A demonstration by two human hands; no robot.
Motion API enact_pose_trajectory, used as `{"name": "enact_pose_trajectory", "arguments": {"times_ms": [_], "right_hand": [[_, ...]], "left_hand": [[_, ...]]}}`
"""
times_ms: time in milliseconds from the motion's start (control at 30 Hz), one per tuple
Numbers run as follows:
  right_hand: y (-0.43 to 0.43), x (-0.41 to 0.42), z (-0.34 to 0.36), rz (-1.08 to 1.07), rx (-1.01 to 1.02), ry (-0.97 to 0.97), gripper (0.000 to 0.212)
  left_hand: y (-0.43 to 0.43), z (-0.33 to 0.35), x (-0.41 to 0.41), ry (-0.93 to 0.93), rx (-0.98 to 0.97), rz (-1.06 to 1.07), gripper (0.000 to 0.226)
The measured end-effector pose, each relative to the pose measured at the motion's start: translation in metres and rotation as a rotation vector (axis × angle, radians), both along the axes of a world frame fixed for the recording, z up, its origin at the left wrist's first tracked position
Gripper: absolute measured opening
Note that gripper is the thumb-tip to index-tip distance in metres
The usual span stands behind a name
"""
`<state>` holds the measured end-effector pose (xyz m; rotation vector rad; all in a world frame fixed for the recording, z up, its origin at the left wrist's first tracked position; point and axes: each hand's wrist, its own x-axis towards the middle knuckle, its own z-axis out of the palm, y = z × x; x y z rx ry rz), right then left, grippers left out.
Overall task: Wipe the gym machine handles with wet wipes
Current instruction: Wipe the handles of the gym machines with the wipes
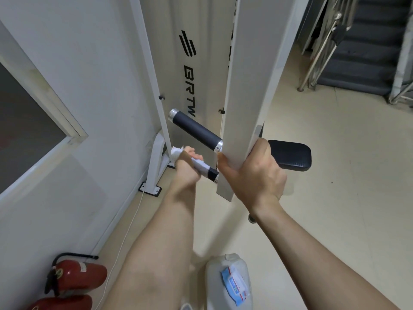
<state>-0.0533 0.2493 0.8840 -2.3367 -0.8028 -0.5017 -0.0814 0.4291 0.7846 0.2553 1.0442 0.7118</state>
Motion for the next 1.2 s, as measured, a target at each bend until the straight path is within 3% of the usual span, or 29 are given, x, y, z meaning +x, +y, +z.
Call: {"name": "enact_pose_trajectory", "arguments": {"times_ms": [100,333,467,567,667,800,833,867,967,1067,1133,1200], "right_hand": [[0.002,-0.003,-0.001,-0.016,0.016,-0.027,0.071],[-0.009,0.007,0.000,-0.010,-0.010,0.037,0.073],[-0.010,0.004,0.000,0.026,-0.015,0.035,0.072],[-0.004,-0.004,-0.001,0.023,-0.015,0.005,0.073],[0.001,-0.005,0.000,0.008,-0.019,0.004,0.073],[-0.004,0.003,0.002,0.015,-0.031,0.041,0.072],[-0.005,0.005,0.002,0.022,-0.033,0.035,0.073],[-0.007,0.005,0.002,0.027,-0.032,0.028,0.073],[-0.010,0.003,0.000,0.031,-0.025,0.024,0.073],[-0.010,-0.004,-0.002,0.022,-0.025,-0.024,0.072],[-0.008,-0.007,-0.002,0.009,-0.038,-0.058,0.071],[-0.006,-0.007,0.000,-0.005,-0.040,-0.073,0.072]], "left_hand": [[-0.006,-0.003,-0.001,0.001,0.002,0.045,0.038],[-0.061,-0.014,0.008,-0.165,0.032,-0.257,0.043],[-0.028,-0.004,0.000,-0.099,-0.058,-0.062,0.038],[-0.018,-0.002,-0.006,-0.070,-0.018,0.054,0.039],[-0.045,-0.011,-0.001,-0.175,0.056,-0.125,0.036],[-0.064,-0.019,0.003,-0.065,0.124,-0.388,0.036],[-0.062,-0.015,-0.001,-0.024,0.125,-0.384,0.035],[-0.060,-0.012,-0.004,0.035,0.131,-0.343,0.053],[-0.043,0.001,-0.014,0.023,0.100,-0.122,0.029],[-0.016,0.012,-0.017,-0.028,0.016,0.044,0.043],[-0.016,0.016,-0.022,-0.124,0.006,-0.002,0.052],[-0.032,0.010,-0.026,-0.070,0.106,-0.087,0.041]]}}
